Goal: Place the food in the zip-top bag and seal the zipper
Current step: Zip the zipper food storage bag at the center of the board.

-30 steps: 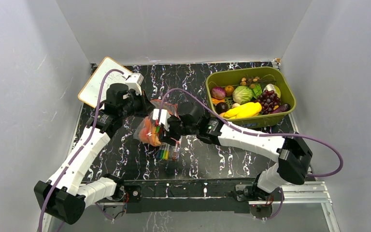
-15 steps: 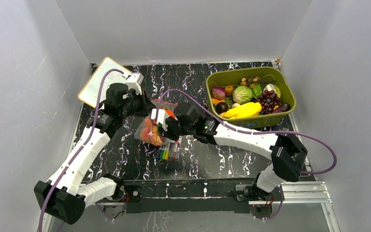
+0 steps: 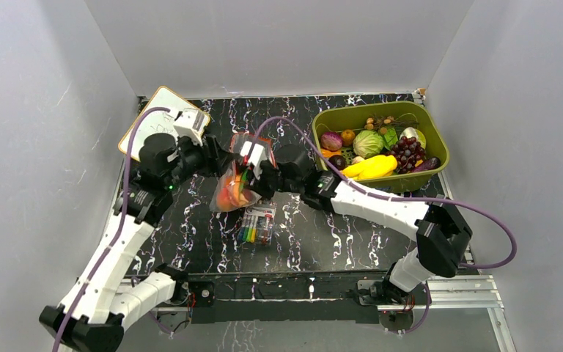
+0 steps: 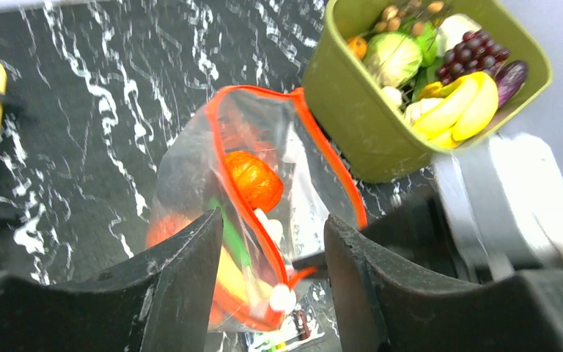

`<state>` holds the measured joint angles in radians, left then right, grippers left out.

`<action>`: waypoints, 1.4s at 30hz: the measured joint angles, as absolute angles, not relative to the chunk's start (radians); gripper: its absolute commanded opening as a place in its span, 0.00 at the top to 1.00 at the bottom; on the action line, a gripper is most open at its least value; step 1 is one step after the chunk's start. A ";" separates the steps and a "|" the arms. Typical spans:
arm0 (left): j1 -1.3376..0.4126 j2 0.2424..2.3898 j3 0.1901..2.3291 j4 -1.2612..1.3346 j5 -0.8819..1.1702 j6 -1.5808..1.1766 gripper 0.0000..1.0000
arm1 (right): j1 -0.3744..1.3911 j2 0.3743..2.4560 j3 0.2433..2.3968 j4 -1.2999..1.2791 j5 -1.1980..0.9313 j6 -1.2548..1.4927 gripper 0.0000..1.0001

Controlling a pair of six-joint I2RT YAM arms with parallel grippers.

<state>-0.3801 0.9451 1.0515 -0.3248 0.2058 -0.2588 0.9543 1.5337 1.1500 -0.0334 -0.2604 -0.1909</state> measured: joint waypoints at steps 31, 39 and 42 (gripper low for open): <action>-0.380 0.759 0.606 0.091 0.440 0.097 0.65 | 0.828 1.522 1.210 0.012 -0.424 -0.121 1.00; -0.380 0.745 0.581 0.154 0.464 0.096 1.00 | 0.828 1.520 1.182 0.060 -0.442 -0.071 1.00; -0.380 0.739 0.572 0.164 0.484 0.098 1.00 | 0.828 1.515 1.171 0.070 -0.449 -0.054 1.00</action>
<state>-0.3801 0.7391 0.5724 0.1638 0.4843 0.0978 0.8280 1.5154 1.1713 0.0696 -0.4492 -0.0540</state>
